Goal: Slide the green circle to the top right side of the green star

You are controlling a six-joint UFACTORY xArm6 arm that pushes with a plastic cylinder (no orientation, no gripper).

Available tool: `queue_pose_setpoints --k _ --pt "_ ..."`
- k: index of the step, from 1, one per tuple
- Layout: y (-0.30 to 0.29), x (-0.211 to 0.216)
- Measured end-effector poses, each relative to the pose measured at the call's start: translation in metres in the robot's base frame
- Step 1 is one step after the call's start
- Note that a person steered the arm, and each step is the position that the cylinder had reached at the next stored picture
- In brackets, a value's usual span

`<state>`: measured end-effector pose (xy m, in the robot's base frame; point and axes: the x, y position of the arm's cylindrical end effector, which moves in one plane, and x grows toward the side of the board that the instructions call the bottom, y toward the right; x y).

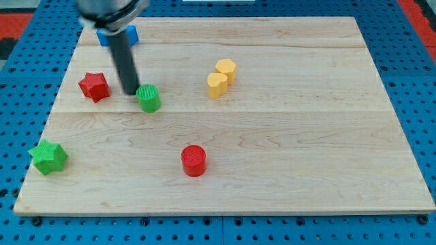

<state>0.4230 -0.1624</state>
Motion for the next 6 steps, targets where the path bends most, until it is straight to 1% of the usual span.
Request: queue_pose_setpoints --k 1,2,3,4,5,6 --pt "0.042 -0.027" --pt "0.059 -0.066" --pt "0.107 -0.044" --pt "0.011 0.016" --pt "-0.006 0.051" --pt "-0.036 0.096"
